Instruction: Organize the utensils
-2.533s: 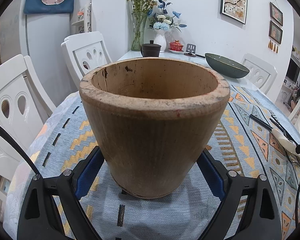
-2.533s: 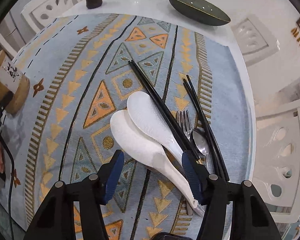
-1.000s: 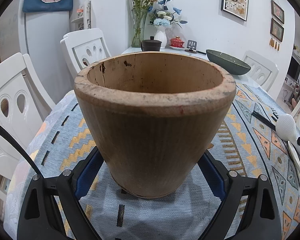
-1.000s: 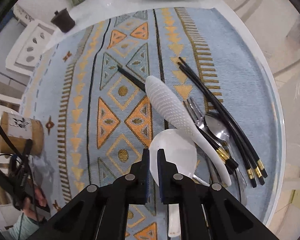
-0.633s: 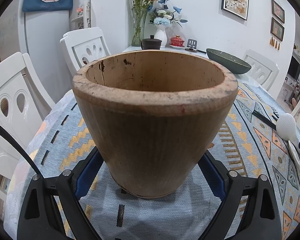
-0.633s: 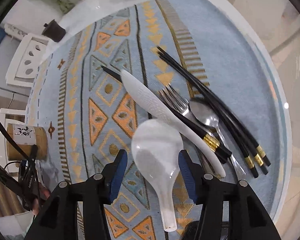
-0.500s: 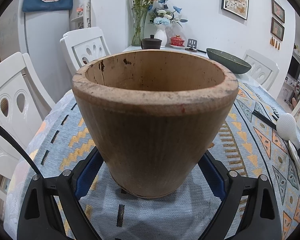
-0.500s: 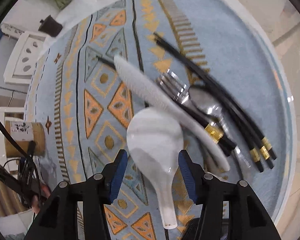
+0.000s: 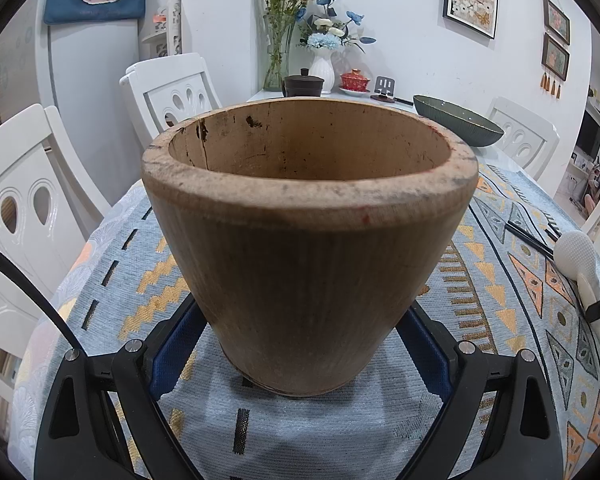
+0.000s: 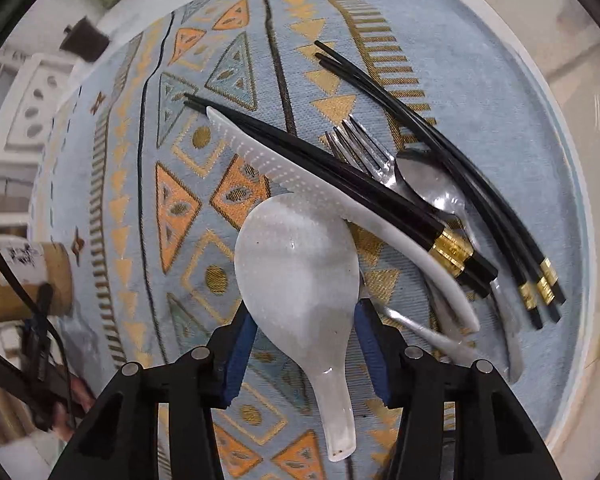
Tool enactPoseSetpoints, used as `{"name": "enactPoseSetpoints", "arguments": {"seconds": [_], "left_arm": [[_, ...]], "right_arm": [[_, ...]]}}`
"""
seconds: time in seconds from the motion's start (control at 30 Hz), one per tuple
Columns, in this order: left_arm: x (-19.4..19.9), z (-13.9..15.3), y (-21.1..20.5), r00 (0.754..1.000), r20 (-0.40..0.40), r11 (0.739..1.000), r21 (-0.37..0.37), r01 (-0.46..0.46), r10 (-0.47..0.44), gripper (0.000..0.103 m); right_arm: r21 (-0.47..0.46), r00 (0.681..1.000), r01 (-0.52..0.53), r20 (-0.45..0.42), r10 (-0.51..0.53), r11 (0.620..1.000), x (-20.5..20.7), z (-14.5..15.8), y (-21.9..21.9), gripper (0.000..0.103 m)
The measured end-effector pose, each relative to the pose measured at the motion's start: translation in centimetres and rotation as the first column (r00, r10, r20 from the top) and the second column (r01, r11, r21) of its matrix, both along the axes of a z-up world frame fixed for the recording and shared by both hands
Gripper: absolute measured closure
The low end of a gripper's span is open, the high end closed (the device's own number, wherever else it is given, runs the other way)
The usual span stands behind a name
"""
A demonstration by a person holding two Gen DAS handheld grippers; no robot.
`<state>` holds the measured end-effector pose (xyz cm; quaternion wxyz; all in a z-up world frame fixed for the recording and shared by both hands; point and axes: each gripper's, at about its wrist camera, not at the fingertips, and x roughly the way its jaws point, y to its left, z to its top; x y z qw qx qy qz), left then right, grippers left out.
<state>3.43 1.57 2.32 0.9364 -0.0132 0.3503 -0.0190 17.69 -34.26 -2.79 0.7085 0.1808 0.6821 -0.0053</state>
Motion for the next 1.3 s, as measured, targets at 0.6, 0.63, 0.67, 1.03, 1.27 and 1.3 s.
{"name": "enactPoseSetpoints", "arguments": {"seconds": [0.6, 0.63, 0.67, 1.03, 1.27, 1.3], "left_arm": [[0.3, -0.1, 0.0, 1.000, -0.007, 1.000, 0.001, 0.000, 0.000, 0.009], [0.2, -0.2, -0.1, 1.000, -0.008, 1.000, 0.002, 0.000, 0.000, 0.009], [0.2, -0.2, 0.0, 1.000, -0.010, 1.000, 0.003, 0.000, 0.000, 0.009], [0.4, -0.1, 0.0, 1.000, -0.015, 1.000, 0.003, 0.000, 0.000, 0.009], [0.4, -0.1, 0.0, 1.000, -0.015, 1.000, 0.001, 0.000, 0.000, 0.009], [0.4, -0.1, 0.0, 1.000, -0.015, 1.000, 0.002, 0.000, 0.000, 0.009]], "right_arm": [[0.150, 0.998, 0.031, 0.042, -0.038, 0.988, -1.0, 1.0, 0.0, 0.049], [0.147, 0.999, 0.035, 0.026, -0.039, 0.989, -1.0, 0.6, -0.1, 0.049], [0.145, 0.999, 0.036, 0.008, -0.037, 0.989, -0.9, 0.1, 0.0, 0.051], [-0.063, 0.992, -0.119, 0.024, 0.120, 0.991, 0.7, 0.8, 6.2, 0.096], [-0.053, 0.984, -0.180, 0.000, 0.180, 0.982, 2.6, 0.4, 8.8, 0.093], [-0.046, 0.983, -0.181, -0.013, 0.181, 0.982, 3.1, 0.0, 9.0, 0.093]]}}
